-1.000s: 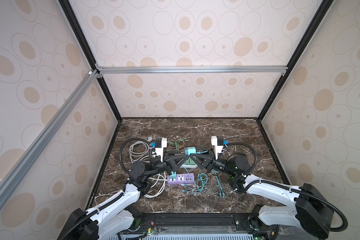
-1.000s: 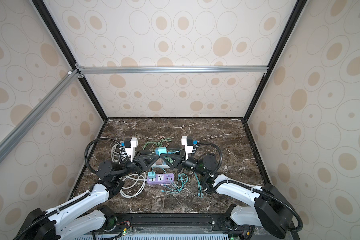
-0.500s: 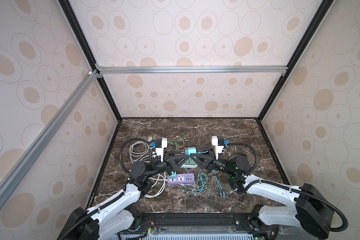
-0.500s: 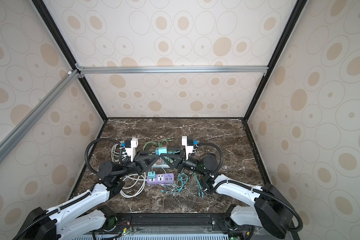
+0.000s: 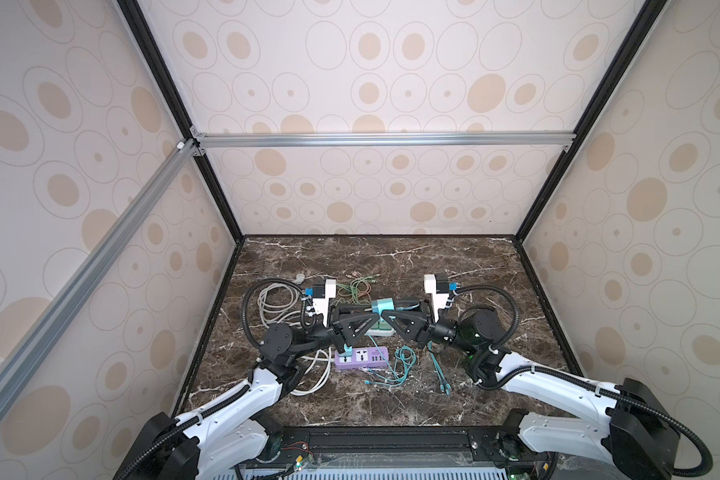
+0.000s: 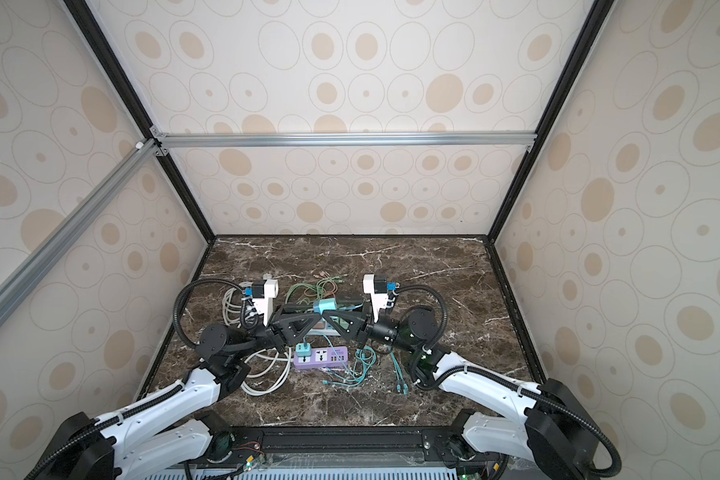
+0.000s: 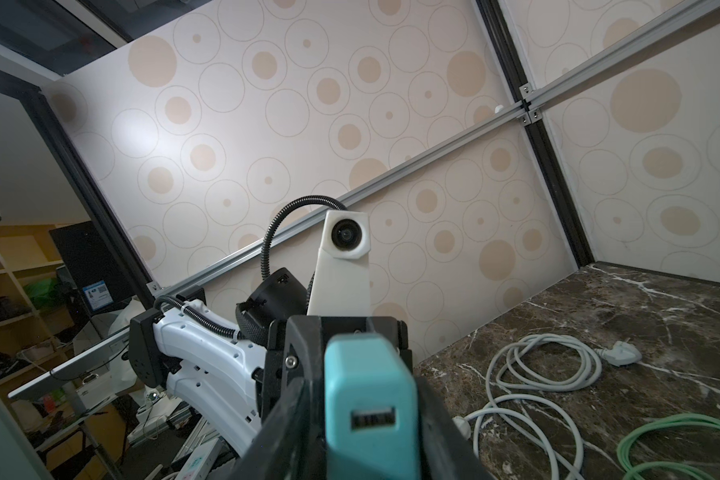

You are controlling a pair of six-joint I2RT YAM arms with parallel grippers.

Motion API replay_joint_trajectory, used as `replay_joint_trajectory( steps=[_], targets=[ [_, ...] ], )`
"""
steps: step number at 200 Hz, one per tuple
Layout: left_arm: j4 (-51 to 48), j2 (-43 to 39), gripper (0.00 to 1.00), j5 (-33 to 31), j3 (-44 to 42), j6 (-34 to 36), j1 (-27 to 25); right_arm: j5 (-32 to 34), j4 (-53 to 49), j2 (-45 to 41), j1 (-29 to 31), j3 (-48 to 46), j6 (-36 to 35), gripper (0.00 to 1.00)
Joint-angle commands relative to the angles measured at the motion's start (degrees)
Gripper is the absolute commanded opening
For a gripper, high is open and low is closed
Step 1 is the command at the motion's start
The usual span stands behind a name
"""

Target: Insert the plug

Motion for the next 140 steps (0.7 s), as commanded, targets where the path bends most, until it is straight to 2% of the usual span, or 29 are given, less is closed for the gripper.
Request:
replay_joint_trajectory(
  steps=[1,54,103,135,140],
  targets=[
    [-0.40,-2.18,0.38,-1.45,-0.35,1.44,0.01,1.30,-1.56,-2.50,-0.21,2.23,-2.58,0.07],
    [-10.92,-8.48,0.51,-3.80,-1.42,6.79,0.07,4.00,-15.02,-5.75,-0.32,4.94,-9.29,0.03],
    [-21.42,-15.34,0.58,-7.47,-2.59,10.94,0.07,4.41,-25.97,-7.38,-1.33,7.49,-15.03,0.02],
    [-35.53,-20.25,0.60,-14.88,-2.58,14.07,0.02,5.45,-34.73,-8.31,-1.96,9.79,-20.55,0.02],
    [-37.83,-21.15,0.60,-17.53,-2.55,14.38,0.01,5.58,-36.69,-8.20,-2.06,10.43,-21.77,0.02]
  ],
)
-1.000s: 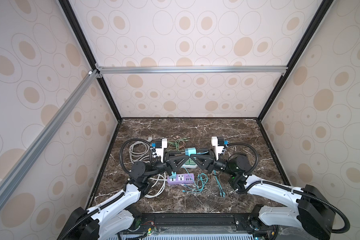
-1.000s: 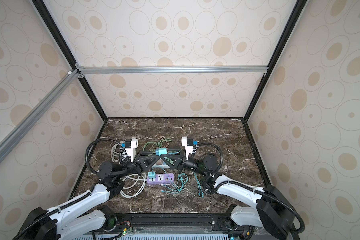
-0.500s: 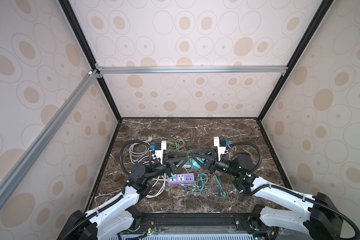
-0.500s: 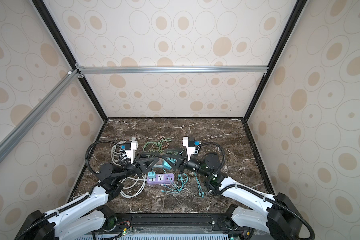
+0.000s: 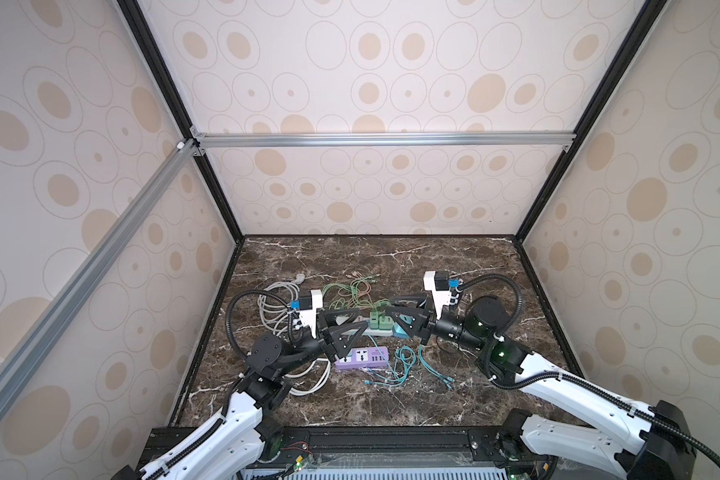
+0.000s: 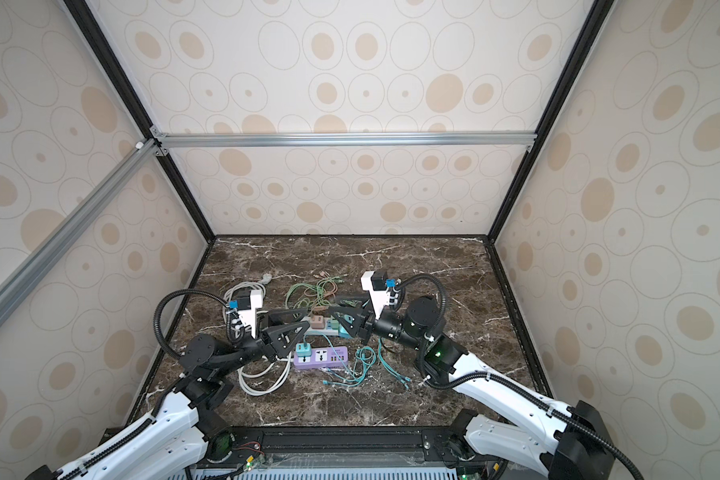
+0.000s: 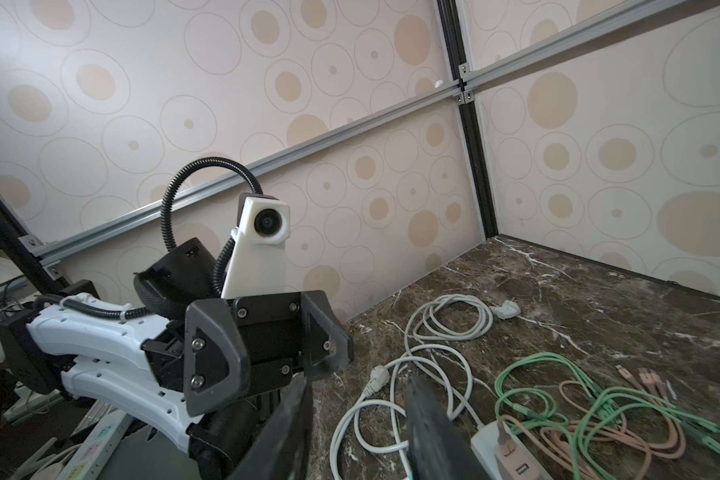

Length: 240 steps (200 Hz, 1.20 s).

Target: Insert the plug

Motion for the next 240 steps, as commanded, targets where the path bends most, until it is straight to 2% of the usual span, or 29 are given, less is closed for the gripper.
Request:
replay_joint_trajectory(
  steps=[1,44,68,94,106,131,158,210,240],
  targets=[
    [-12.94,-3.46,0.60,-8.14,0.16,4.26,0.00,0.98,-8.51,-1.42,-0.66,3.74,-6.81,0.02],
    [-31.75,-6.20,0.61,-19.57,1.26,5.54,0.05,4.10,-25.27,1.78,-0.76,10.53,-19.47,0.02],
    [-37.86,-4.97,0.60,-24.82,1.53,5.34,0.14,3.75,-27.39,4.97,-0.94,12.41,-22.50,0.01],
    [-38.63,-4.50,0.58,-25.95,0.34,4.43,0.18,1.61,-27.49,9.19,-1.13,14.37,-22.85,0.00],
    [-35.95,-5.16,0.58,-22.98,-0.77,4.88,0.19,-0.03,-27.41,10.74,-1.36,15.28,-21.78,0.00],
    [-22.09,-7.25,0.64,-9.06,-4.58,5.87,0.18,-3.35,-24.51,11.77,-1.56,15.83,-18.05,0.00],
    [-11.54,-8.06,0.71,-0.97,-6.63,5.73,0.12,-5.26,-21.83,11.14,-1.55,16.47,-13.65,0.02],
    [5.25,0.22,0.72,5.70,-6.07,3.61,-0.35,-8.03,-15.39,9.89,-1.63,17.28,-5.23,0.03],
    [8.86,4.30,0.71,7.51,-3.17,4.38,-1.25,-8.94,-12.73,10.08,-1.63,17.24,-2.39,0.04]
  ],
)
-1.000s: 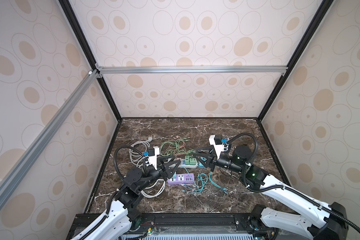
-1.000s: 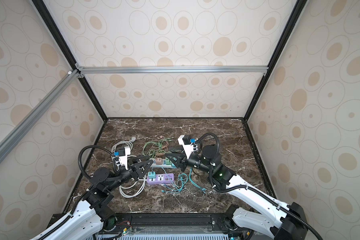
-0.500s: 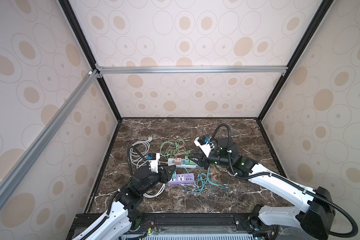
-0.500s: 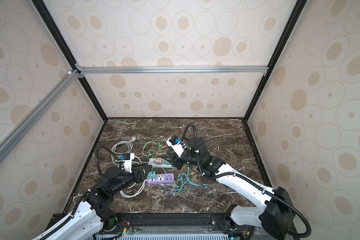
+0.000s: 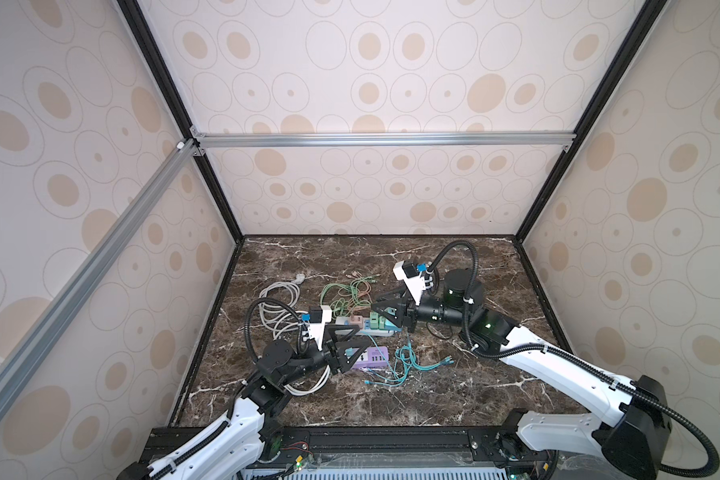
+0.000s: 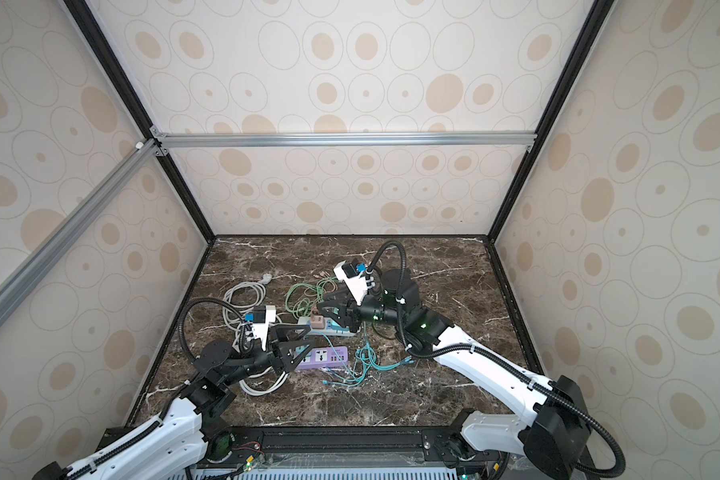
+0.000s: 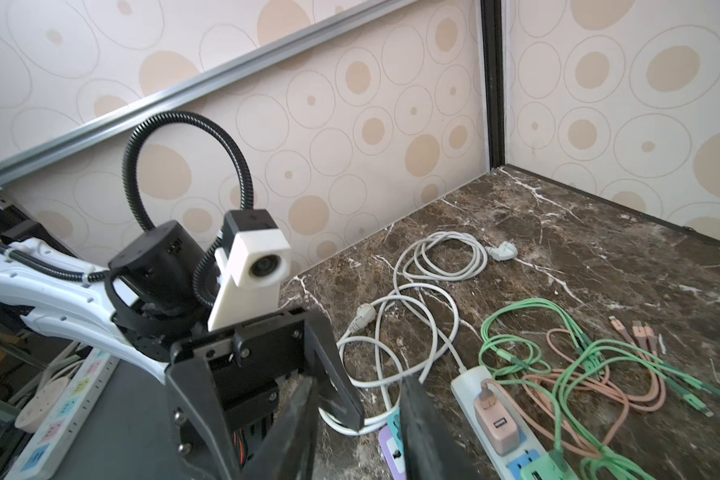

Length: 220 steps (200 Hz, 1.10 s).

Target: Insert the plug

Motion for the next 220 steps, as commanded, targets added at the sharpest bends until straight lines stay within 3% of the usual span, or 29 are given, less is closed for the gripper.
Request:
replay_joint_trajectory(
  steps=[1,50,87,118,197,220],
  targets=[
    [8.31,2.02,0.71,3.87,4.20,0.24,-0.90,-2.33,5.34,-1.31,-0.34,1.74,4.20,0.04],
    [14.97,7.18,0.66,7.08,7.61,-0.75,-2.85,-5.00,9.07,-0.32,-0.29,1.18,6.78,0.04],
    [12.17,10.40,0.64,6.92,10.63,1.03,-4.01,-6.28,10.38,-0.28,-0.36,0.89,7.80,0.04],
    [15.88,12.78,0.61,6.57,11.40,-0.29,-4.48,-6.50,11.09,-0.77,-0.31,0.33,8.12,0.04],
    [18.84,16.67,0.39,5.96,14.29,-1.82,-5.15,-6.41,12.11,-1.48,-0.30,-1.13,8.73,0.05],
    [18.69,16.63,0.29,5.96,14.39,-1.84,-5.27,-6.41,12.28,-1.68,-0.29,-1.34,8.68,0.07]
  ],
)
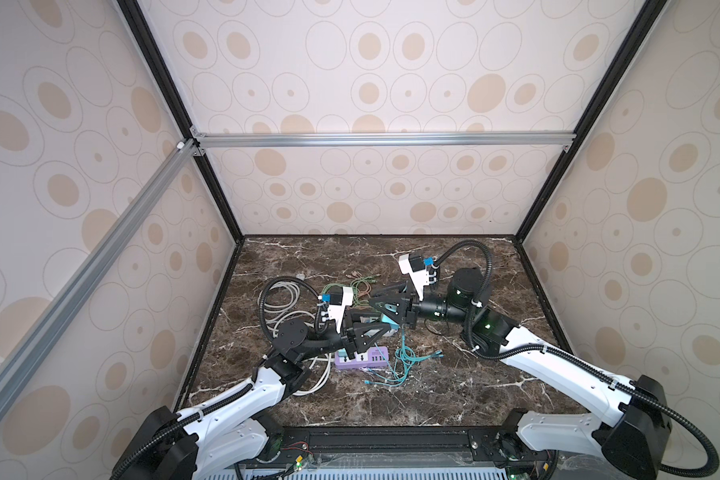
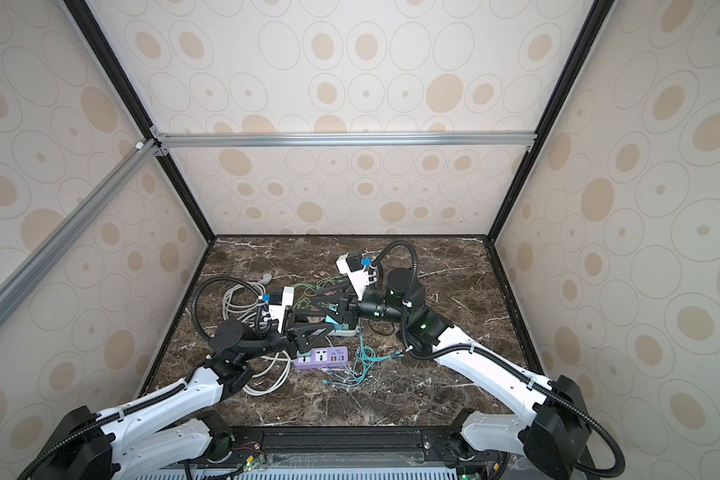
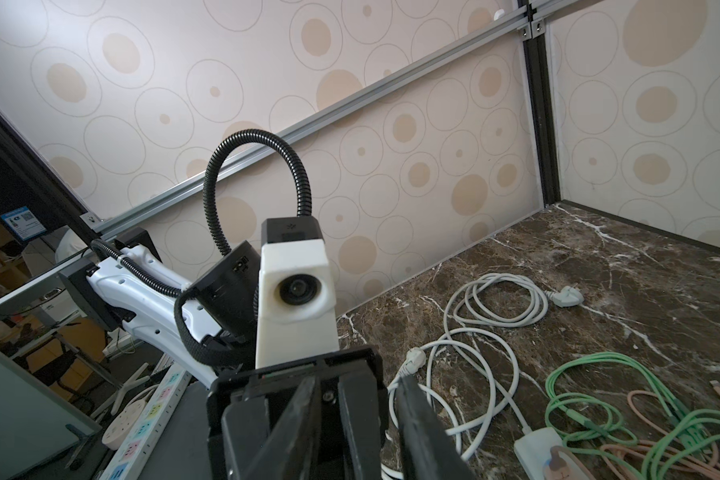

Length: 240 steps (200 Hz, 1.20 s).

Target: Insert the plug

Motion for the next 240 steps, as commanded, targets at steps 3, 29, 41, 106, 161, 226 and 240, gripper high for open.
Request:
replay_joint_trajectory(
  steps=[3,29,41,106,161,226,240],
  targets=[
    [3.69,-0.23,0.27,0.36,2.39,-0.72,-0.66,-0.60,2.55,-1.72,-0.36,-0.58,0.37,0.08],
    [3.55,-0.50,0.13,0.36,2.39,-0.90,-0.66,-0.40,2.64,-2.05,-0.34,-0.69,0.35,0.15],
    [3.42,-0.79,0.08,0.28,2.30,-0.90,-0.71,-0.19,2.56,-2.26,-0.29,-1.00,0.33,0.18],
    [-2.28,-5.07,0.00,-3.79,2.89,1.67,-0.64,-1.46,-1.13,-4.48,-0.30,-2.51,-0.11,0.50],
    [-6.73,-8.04,0.00,-5.52,3.59,3.62,-0.68,-3.41,-3.53,-8.25,-0.33,-5.54,0.01,0.60],
    [-6.81,-7.97,0.00,-5.17,4.49,2.82,-0.70,-4.10,-5.87,-9.24,-0.33,-6.27,-1.03,0.62],
    [-6.92,-8.37,0.00,-5.17,4.50,2.75,-0.68,-4.02,-5.51,-9.63,-0.31,-6.72,-1.08,0.62]
  ],
)
